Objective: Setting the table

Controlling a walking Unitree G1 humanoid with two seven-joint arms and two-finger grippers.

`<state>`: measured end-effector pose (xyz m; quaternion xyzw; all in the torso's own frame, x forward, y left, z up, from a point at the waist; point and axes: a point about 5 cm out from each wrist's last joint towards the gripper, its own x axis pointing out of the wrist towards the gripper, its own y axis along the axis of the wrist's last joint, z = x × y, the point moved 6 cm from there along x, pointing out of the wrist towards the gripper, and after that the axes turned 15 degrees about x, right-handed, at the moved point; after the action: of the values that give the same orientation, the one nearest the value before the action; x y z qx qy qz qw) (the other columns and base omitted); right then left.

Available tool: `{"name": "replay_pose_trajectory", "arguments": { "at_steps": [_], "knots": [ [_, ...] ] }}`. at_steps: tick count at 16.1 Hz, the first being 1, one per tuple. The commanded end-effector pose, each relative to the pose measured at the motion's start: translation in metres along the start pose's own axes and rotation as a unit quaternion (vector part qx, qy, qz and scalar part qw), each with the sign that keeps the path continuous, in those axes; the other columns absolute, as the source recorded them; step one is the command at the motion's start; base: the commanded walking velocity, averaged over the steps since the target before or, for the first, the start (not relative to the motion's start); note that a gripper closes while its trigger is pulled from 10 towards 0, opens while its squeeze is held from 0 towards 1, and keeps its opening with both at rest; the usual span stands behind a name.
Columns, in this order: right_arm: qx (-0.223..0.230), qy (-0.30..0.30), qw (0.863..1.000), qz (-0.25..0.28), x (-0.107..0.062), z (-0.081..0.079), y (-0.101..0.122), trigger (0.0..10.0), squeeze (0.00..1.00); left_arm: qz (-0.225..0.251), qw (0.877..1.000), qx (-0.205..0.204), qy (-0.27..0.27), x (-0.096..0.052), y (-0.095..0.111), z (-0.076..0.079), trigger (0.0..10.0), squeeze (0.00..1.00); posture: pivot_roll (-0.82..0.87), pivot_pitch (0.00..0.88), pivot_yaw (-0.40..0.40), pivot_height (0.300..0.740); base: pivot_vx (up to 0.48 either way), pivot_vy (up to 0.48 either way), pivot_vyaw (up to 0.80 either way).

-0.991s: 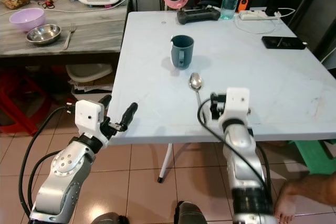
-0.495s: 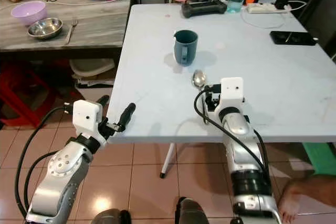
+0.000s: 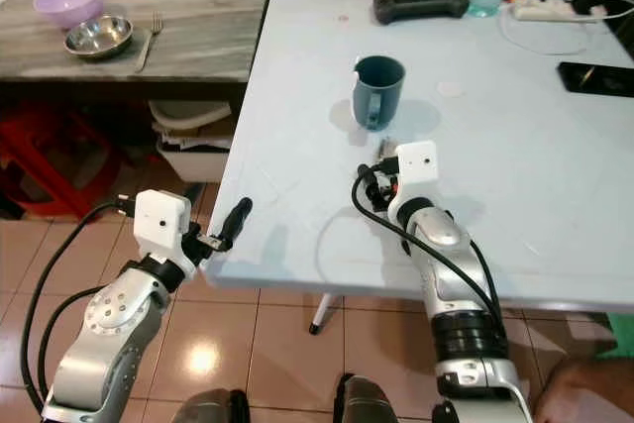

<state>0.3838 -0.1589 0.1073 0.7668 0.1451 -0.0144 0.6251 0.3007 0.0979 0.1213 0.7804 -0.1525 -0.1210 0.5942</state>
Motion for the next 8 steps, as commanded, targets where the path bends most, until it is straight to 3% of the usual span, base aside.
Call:
{"name": "replay_pose_trajectory", "arguments": {
  "at_steps": [1, 2, 3, 4, 8],
  "knots": [
    [0.004, -0.007, 0.998, -0.055, -0.005, 0.004, -0.030, 4.7, 0.00, -0.001, 1.000, 0.005, -0.004, -0.003, 0.001, -0.001, 10.0, 0.00, 0.04, 0.154, 0.059, 0.740, 0.000, 0.000, 0.00],
    [0.003, -0.017, 0.998, -0.061, -0.009, 0.006, -0.036, 6.2, 0.00, -0.002, 1.000, 0.005, -0.005, -0.003, 0.000, -0.001, 10.0, 0.00, 0.04, 0.158, 0.061, 0.740, 0.000, 0.000, 0.00],
    [0.004, -0.019, 0.998, -0.064, -0.011, 0.007, -0.039, 8.9, 0.00, -0.003, 1.000, 0.004, -0.006, -0.004, 0.000, 0.000, 10.0, 0.00, 0.04, 0.158, 0.062, 0.740, 0.000, 0.000, 0.00],
    [0.004, -0.024, 0.998, -0.062, -0.012, 0.008, -0.039, 10.0, 0.00, -0.003, 1.000, 0.005, -0.007, -0.003, 0.001, 0.001, 10.0, 0.00, 0.04, 0.158, 0.062, 0.740, 0.000, 0.000, 0.00],
    [0.013, -0.032, 0.999, -0.008, -0.017, 0.004, -0.011, 10.0, 0.00, -0.004, 1.000, 0.006, -0.006, -0.003, 0.001, -0.001, 10.0, 0.00, 0.04, 0.162, 0.057, 0.740, 0.000, 0.000, 0.00]
  ]
}}
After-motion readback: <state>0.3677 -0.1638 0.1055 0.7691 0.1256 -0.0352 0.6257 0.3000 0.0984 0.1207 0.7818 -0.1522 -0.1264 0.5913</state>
